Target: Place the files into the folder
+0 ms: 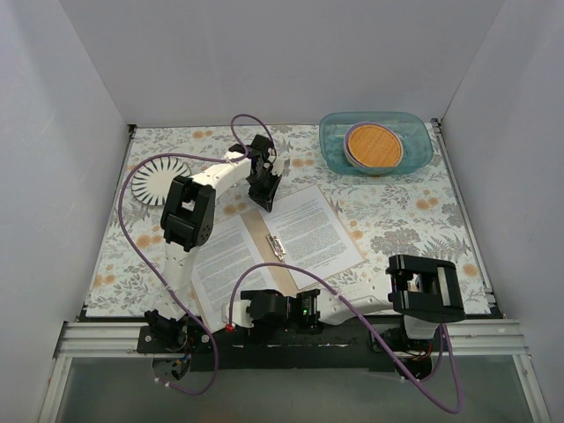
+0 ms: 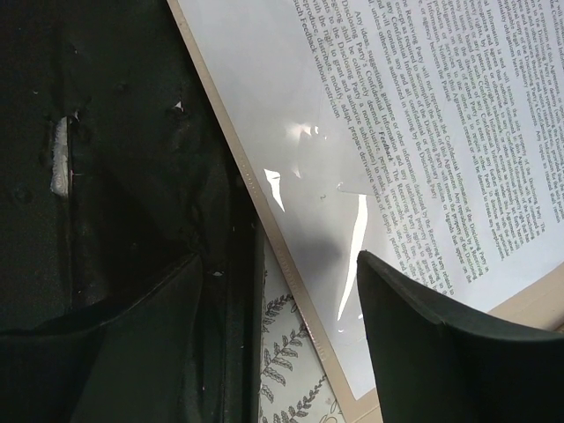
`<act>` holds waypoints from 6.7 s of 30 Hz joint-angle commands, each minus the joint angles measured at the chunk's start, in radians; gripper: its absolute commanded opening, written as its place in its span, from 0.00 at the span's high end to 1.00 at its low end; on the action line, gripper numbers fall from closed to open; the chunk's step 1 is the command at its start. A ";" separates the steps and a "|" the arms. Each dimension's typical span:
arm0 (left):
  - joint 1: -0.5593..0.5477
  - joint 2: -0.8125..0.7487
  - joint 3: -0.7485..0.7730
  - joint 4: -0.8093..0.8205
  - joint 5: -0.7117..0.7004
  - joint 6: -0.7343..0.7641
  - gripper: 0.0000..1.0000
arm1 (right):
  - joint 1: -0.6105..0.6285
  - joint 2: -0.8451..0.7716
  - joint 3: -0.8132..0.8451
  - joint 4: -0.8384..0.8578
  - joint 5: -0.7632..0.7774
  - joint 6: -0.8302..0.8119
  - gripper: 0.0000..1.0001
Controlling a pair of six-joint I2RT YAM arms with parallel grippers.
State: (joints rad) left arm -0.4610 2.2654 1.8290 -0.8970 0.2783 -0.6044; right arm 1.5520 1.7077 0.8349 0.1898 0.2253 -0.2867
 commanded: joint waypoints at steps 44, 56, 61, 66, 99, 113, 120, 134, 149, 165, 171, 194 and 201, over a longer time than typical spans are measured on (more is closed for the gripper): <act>-0.005 0.019 -0.022 0.012 -0.007 0.005 1.00 | 0.003 0.006 -0.065 0.189 0.089 0.083 0.20; -0.005 0.031 -0.017 0.007 -0.005 0.005 1.00 | -0.017 0.138 0.024 0.258 0.115 0.081 0.25; -0.005 0.031 -0.017 0.006 -0.010 0.011 1.00 | -0.018 0.217 0.079 0.287 0.132 0.077 0.33; -0.005 0.034 -0.010 0.003 -0.014 0.014 1.00 | -0.018 0.188 0.078 0.304 0.154 0.072 0.52; 0.321 -0.788 -0.066 0.463 -0.208 -0.158 0.51 | -0.288 -0.447 -0.178 0.367 0.379 0.811 0.99; 0.381 -0.805 -0.321 0.386 -0.090 -0.166 0.55 | -0.346 -0.374 -0.020 0.525 0.226 1.055 0.99; 0.417 -0.797 -0.436 0.429 -0.013 -0.196 0.57 | -0.334 -0.566 -0.218 0.384 0.410 1.285 0.99; 0.415 -0.696 -0.402 0.337 0.113 -0.158 0.59 | -0.316 -0.571 -0.109 -0.473 0.554 1.749 0.58; 0.412 -0.649 -0.519 0.063 0.234 0.178 0.83 | -0.317 -0.579 0.047 -0.814 0.652 1.543 0.42; 0.228 -0.495 -0.642 0.047 0.101 0.219 0.91 | -0.733 -0.094 0.124 -0.297 0.442 0.946 0.72; 0.234 -0.572 -0.711 0.055 0.018 0.258 0.92 | -0.779 -0.037 0.115 -0.279 0.379 0.960 0.77; 0.167 -0.310 -0.396 0.207 -0.013 0.065 0.93 | -0.718 -0.250 -0.215 -0.277 0.269 1.215 0.91; 0.121 -0.290 -0.364 0.190 0.007 0.045 0.93 | -0.632 -0.322 -0.243 -0.343 0.286 1.278 0.92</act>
State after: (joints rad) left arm -0.3153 1.9751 1.4132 -0.6926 0.2508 -0.5407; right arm 0.8806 1.4269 0.6193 -0.0746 0.5163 0.9264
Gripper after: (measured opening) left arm 0.075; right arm 0.084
